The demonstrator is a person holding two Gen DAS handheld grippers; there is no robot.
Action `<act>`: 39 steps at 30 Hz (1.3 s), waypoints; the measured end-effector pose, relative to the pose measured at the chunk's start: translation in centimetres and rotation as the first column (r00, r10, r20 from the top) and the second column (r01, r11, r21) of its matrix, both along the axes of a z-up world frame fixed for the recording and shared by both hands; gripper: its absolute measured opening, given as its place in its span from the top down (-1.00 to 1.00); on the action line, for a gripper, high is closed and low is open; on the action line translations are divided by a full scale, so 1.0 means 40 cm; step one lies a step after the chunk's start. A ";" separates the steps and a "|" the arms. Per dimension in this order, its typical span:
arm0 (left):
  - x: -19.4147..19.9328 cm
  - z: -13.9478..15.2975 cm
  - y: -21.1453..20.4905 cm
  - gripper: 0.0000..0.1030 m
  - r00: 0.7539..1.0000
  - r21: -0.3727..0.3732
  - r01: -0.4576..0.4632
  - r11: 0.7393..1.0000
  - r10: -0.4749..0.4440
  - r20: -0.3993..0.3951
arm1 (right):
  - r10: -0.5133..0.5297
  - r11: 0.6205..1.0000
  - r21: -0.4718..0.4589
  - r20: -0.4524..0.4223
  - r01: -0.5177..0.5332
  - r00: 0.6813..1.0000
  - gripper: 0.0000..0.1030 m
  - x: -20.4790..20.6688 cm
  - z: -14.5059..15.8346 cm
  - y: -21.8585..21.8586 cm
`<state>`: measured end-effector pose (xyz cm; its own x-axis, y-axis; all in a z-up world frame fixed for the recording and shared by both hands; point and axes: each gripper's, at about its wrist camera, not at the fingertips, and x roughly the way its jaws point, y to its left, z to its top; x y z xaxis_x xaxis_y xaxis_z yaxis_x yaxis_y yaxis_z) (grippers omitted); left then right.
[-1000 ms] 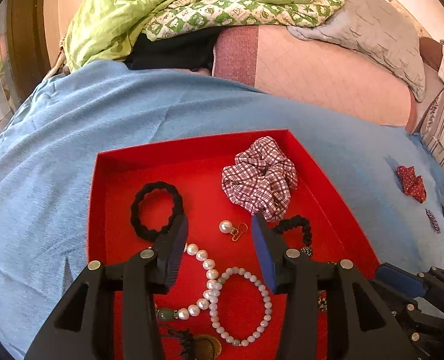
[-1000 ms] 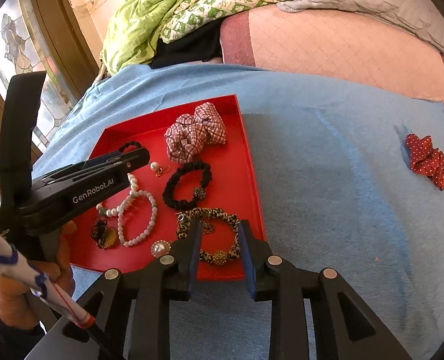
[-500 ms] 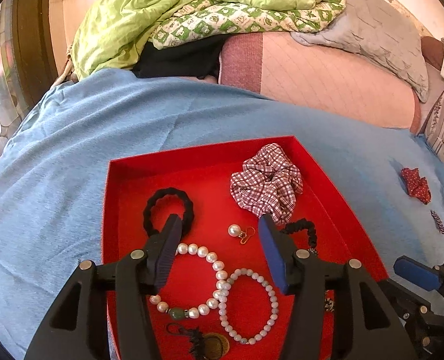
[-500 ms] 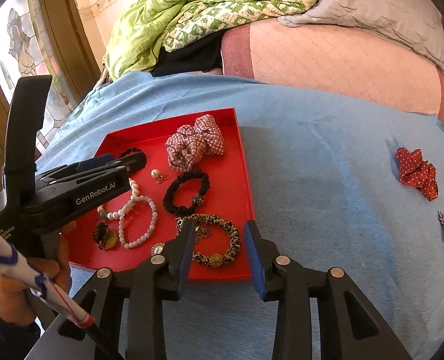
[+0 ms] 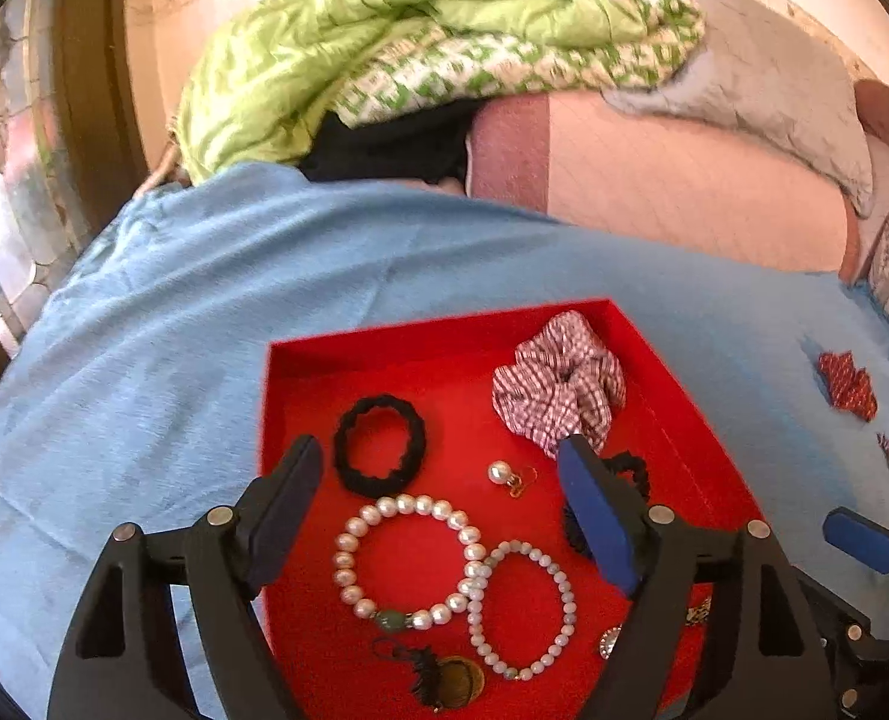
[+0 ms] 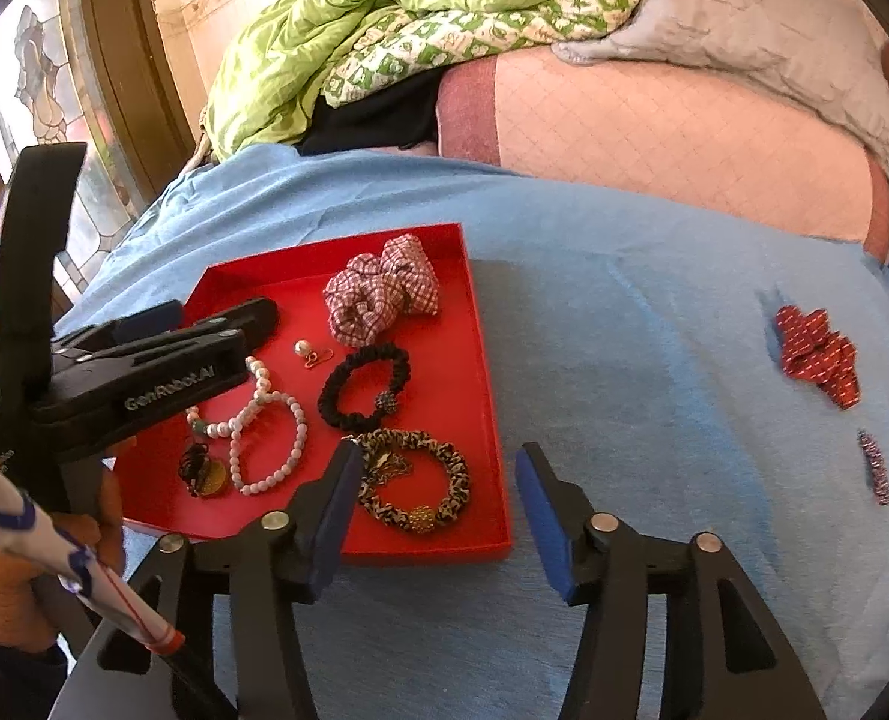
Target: Organize jewelry
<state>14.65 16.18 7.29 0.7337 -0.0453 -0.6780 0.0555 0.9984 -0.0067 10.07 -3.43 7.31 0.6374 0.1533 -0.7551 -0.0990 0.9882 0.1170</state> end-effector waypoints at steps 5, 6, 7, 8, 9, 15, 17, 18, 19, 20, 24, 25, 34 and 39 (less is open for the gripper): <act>-0.105 0.087 0.036 -0.84 0.992 0.000 -0.072 0.997 0.072 0.100 | -0.036 0.996 -0.079 0.074 0.042 0.997 -0.37 -0.061 0.056 0.003; -0.133 0.104 0.045 -0.87 0.989 -0.004 -0.079 0.997 0.079 0.127 | -0.040 0.995 -0.090 0.088 0.047 0.995 -0.42 -0.073 0.067 0.004; -0.161 0.122 0.053 -0.93 0.984 -0.005 -0.091 0.996 0.091 0.153 | -0.045 0.993 -0.102 0.110 0.056 0.993 -0.46 -0.092 0.083 0.006; -0.188 0.139 0.059 -0.96 0.979 -0.006 -0.106 0.994 0.106 0.174 | -0.048 0.992 -0.111 0.128 0.063 0.991 -0.49 -0.110 0.097 0.008; -0.218 0.154 0.065 -0.99 0.974 0.000 -0.124 0.992 0.122 0.192 | -0.050 0.991 -0.119 0.142 0.067 0.989 -0.51 -0.128 0.111 0.009; -0.391 0.196 0.073 -0.99 0.920 0.099 -0.269 0.958 0.225 0.320 | -0.046 0.984 -0.160 0.231 0.084 0.972 -0.65 -0.262 0.171 0.030; -0.442 0.186 0.076 -0.99 0.910 0.117 -0.310 0.943 0.259 0.325 | -0.035 0.981 -0.176 0.254 0.082 0.966 -0.72 -0.312 0.182 0.039; -0.470 0.175 0.077 -0.99 0.913 0.125 -0.313 0.942 0.262 0.314 | -0.031 0.980 -0.183 0.262 0.081 0.965 -0.73 -0.328 0.183 0.043; -0.492 0.164 0.078 -0.99 0.921 0.133 -0.301 0.944 0.252 0.297 | -0.026 0.978 -0.191 0.269 0.080 0.963 -0.74 -0.348 0.184 0.046; -0.512 0.151 0.081 -0.99 0.928 0.138 -0.297 0.945 0.252 0.273 | -0.021 0.976 -0.201 0.277 0.079 0.961 -0.74 -0.372 0.186 0.048; -0.560 0.119 0.083 -0.99 0.940 0.142 -0.294 0.945 0.259 0.222 | -0.017 0.971 -0.222 0.284 0.083 0.959 -0.74 -0.423 0.179 0.049; -0.562 0.113 0.081 -0.99 0.939 0.158 -0.299 0.941 0.261 0.223 | -0.017 0.971 -0.224 0.283 0.083 0.959 -0.74 -0.432 0.175 0.048; -0.570 0.089 0.063 -0.99 0.940 0.201 -0.304 0.931 0.259 0.220 | -0.008 0.964 -0.253 0.282 0.082 0.959 -0.75 -0.473 0.158 0.057; -0.564 0.079 0.046 -0.99 0.947 0.232 -0.286 0.930 0.238 0.214 | -0.010 0.963 -0.255 0.278 0.084 0.960 -0.75 -0.474 0.152 0.056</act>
